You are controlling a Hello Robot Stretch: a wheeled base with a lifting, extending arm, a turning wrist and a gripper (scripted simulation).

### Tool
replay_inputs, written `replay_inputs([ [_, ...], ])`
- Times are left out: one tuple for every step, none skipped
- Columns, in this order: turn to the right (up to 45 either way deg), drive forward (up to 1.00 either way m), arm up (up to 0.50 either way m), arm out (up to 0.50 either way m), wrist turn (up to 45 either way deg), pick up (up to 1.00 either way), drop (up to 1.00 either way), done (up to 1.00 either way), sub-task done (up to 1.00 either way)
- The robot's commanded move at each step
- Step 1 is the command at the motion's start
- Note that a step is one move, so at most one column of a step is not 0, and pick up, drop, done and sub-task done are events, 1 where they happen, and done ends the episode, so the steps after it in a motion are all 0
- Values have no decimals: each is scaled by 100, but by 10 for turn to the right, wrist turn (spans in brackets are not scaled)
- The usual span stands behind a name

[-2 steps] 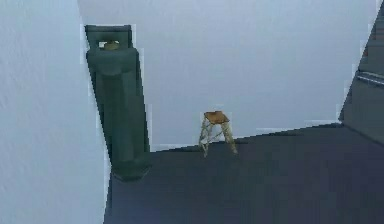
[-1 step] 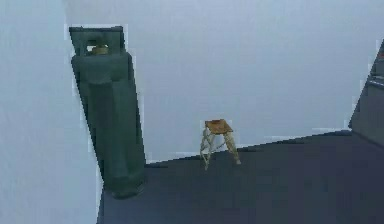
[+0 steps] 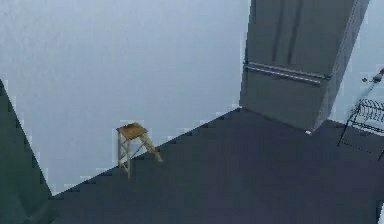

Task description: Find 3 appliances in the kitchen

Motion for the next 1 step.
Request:
replay_inputs([
  [0, 25, 0, 0, 0, 0, 0, 0, 0],
])
